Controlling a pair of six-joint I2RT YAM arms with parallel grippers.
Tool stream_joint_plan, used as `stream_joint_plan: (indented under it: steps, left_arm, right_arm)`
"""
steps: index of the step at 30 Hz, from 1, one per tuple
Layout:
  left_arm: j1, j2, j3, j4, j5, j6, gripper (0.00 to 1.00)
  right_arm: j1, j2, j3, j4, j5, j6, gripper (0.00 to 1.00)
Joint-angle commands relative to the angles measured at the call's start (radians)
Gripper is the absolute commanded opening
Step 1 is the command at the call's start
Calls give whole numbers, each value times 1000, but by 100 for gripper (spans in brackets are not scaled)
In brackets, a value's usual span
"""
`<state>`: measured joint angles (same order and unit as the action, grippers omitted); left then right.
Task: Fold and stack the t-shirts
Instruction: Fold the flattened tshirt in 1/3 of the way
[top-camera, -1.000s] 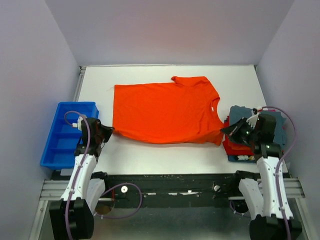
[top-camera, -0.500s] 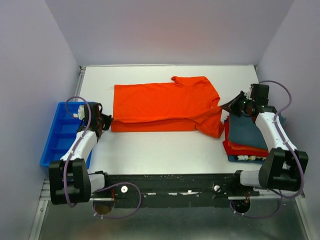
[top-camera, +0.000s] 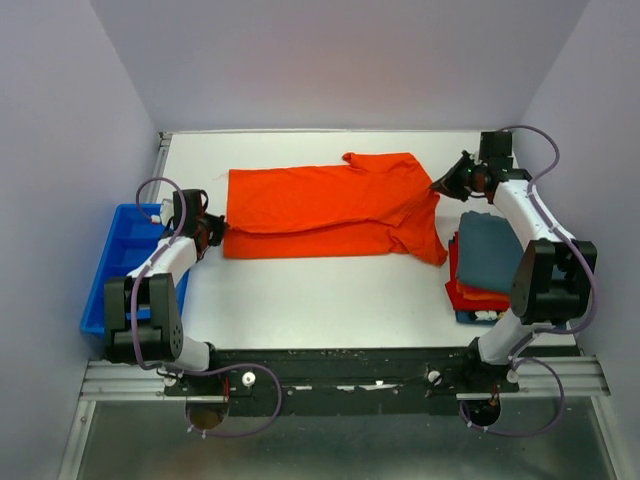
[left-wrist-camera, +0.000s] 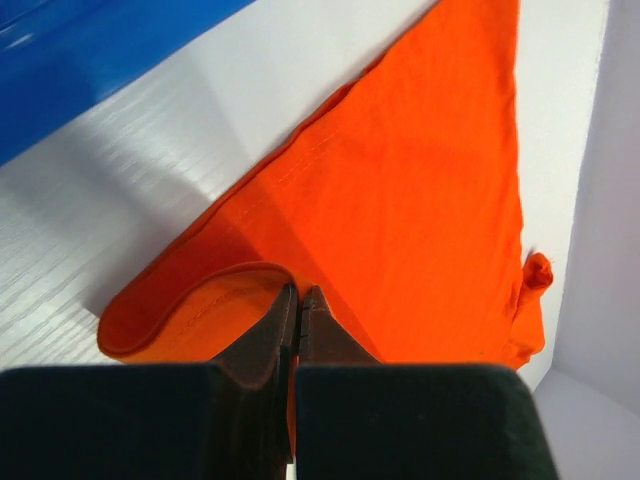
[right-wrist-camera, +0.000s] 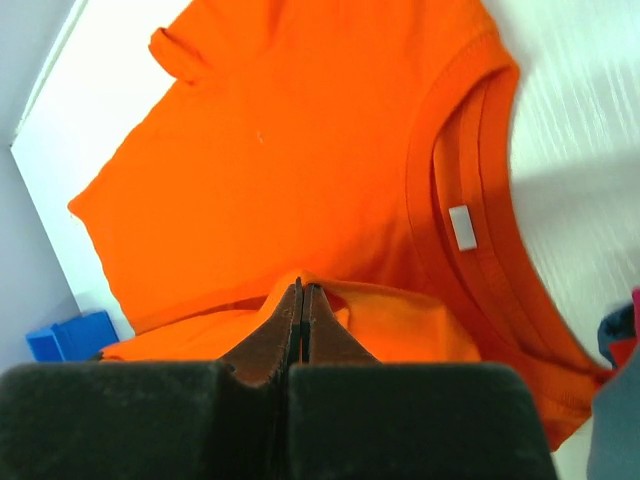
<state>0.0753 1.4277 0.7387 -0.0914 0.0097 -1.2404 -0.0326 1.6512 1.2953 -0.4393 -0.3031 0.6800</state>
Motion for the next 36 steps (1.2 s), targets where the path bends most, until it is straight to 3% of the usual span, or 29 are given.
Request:
stream_joint_plan:
  steps: [1,12,36]
  left_arm:
    - [0,42,67,-1,-36,21,0]
    - [0,146,106,32,16,25,0]
    - [0,148,119,10,-28,7,0]
  right_arm:
    - [-3,82,102,-65,27,-68,1]
    - [-4,177,205,-91,-5,-94,1]
    - [118,386,504,-225,10,-195,1]
